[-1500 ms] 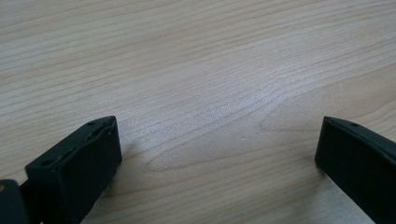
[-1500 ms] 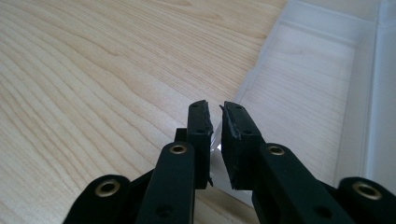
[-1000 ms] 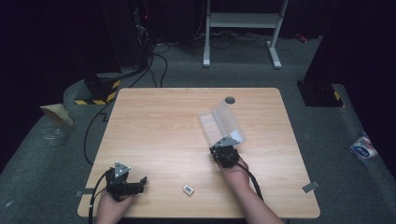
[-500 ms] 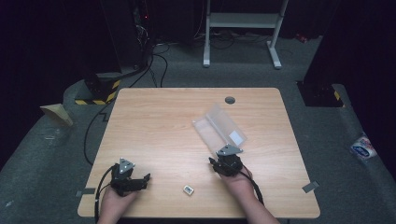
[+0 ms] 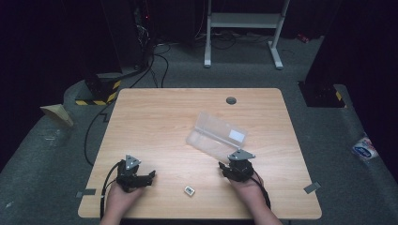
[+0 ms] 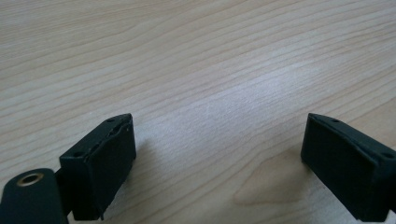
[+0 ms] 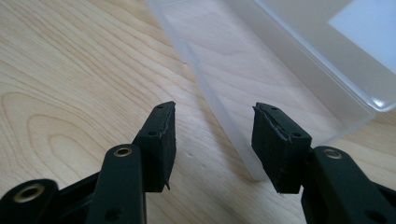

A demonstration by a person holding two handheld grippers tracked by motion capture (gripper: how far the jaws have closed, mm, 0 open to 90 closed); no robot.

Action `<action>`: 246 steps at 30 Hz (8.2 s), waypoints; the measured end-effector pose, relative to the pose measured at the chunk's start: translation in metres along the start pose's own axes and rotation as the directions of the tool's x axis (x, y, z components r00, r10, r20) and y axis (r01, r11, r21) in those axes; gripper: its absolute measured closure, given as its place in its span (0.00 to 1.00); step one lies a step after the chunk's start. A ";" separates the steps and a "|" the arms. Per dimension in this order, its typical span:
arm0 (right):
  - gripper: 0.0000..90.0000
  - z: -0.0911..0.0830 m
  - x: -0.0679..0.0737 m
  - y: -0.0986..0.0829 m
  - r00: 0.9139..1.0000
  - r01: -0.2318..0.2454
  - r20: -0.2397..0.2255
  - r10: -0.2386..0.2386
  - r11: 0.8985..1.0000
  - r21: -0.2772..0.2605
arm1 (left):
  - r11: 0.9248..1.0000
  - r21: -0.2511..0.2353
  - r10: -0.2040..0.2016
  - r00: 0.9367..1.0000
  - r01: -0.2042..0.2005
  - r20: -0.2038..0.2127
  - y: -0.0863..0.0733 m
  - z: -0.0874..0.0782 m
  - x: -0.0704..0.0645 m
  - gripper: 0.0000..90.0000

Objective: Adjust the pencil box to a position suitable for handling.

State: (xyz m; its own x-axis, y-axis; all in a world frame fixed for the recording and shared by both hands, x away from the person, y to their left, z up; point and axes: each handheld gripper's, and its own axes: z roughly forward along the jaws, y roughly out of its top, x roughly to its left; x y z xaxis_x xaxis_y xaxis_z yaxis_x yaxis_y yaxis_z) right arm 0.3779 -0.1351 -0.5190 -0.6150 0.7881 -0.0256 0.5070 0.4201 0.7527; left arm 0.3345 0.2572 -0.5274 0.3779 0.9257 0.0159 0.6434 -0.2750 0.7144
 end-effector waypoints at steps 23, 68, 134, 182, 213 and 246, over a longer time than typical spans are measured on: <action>0.45 -0.039 -0.036 -0.020 0.990 -0.110 0.081 0.117 0.991 -0.080 | 0.999 -0.024 0.050 0.997 -0.049 0.063 0.020 0.018 -0.025 0.23; 0.34 0.001 -0.005 -0.003 0.999 -0.036 0.018 0.035 0.998 0.057 | 0.986 -0.045 0.169 0.964 -0.163 0.204 0.049 0.040 -0.080 0.51; 0.53 -0.006 -0.007 -0.009 0.999 -0.004 0.035 0.004 1.000 0.004 | 0.988 -0.081 0.141 0.975 -0.128 0.171 0.044 0.041 -0.078 0.61; 0.30 -0.048 -0.071 -0.050 0.972 -0.173 0.168 0.164 0.984 0.038 | 0.970 -0.117 0.237 0.927 -0.212 0.291 0.011 -0.015 -0.100 0.40; 0.30 -0.049 -0.071 -0.051 0.972 -0.171 0.168 0.163 0.985 0.037 | 0.945 -0.111 0.327 0.885 -0.308 0.332 0.008 -0.006 -0.129 0.68; 0.30 -0.049 -0.071 -0.051 0.972 -0.171 0.168 0.163 0.985 0.037 | 0.949 -0.125 0.316 0.891 -0.290 0.325 0.011 0.003 -0.123 0.75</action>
State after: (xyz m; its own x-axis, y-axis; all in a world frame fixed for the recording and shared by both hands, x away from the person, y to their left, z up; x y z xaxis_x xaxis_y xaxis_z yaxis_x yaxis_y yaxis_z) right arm 0.3665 -0.2342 -0.5233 -0.4140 0.9102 -0.0131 0.6269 0.2955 0.7209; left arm 0.2969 0.1393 -0.5241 0.7565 0.6539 0.0119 0.4174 -0.4968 0.7609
